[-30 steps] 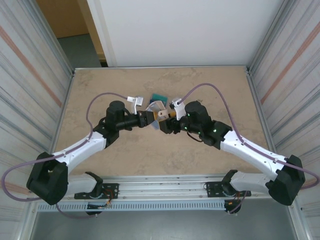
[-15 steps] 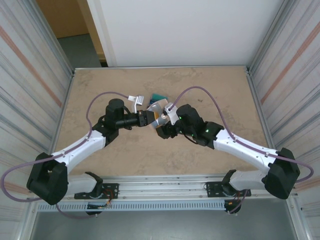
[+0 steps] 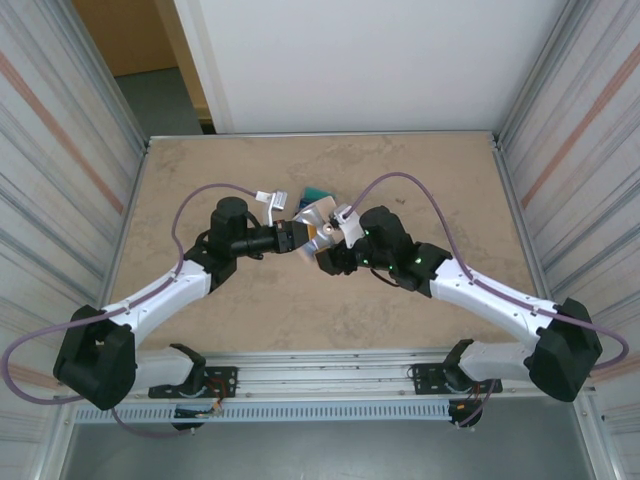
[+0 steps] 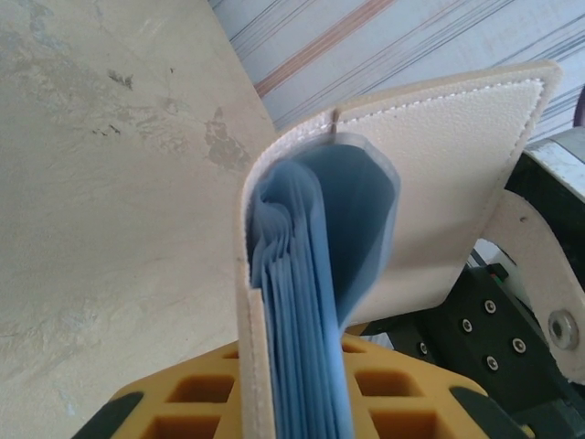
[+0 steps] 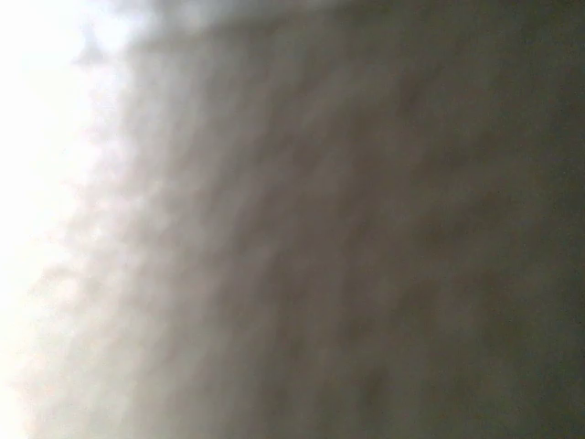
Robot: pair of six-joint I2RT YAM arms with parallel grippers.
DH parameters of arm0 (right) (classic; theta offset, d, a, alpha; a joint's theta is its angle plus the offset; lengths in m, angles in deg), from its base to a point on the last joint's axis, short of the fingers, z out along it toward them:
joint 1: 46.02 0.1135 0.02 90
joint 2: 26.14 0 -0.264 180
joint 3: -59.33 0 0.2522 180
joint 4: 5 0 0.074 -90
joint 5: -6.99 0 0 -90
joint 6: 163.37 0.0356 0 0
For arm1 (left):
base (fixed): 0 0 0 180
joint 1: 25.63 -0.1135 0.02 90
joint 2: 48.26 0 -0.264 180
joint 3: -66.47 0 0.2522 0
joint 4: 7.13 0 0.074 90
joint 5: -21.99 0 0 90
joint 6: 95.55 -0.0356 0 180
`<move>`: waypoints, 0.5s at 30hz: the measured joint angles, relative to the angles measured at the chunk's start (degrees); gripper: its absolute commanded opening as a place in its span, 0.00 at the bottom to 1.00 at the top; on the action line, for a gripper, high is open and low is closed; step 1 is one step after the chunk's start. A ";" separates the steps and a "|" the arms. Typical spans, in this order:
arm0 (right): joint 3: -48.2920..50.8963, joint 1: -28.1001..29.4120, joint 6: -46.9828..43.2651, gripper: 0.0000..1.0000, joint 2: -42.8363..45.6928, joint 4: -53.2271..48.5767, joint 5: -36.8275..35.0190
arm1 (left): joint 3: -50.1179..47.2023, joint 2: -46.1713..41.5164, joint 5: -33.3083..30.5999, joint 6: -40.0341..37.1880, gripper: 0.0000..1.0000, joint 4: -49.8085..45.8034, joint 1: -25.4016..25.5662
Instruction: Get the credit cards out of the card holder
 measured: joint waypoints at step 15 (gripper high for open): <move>0.96 -1.38 3.06 0.57 0.59 1.81 3.28 | 0.24 0.02 1.16 0.02 0.21 0.09 -0.28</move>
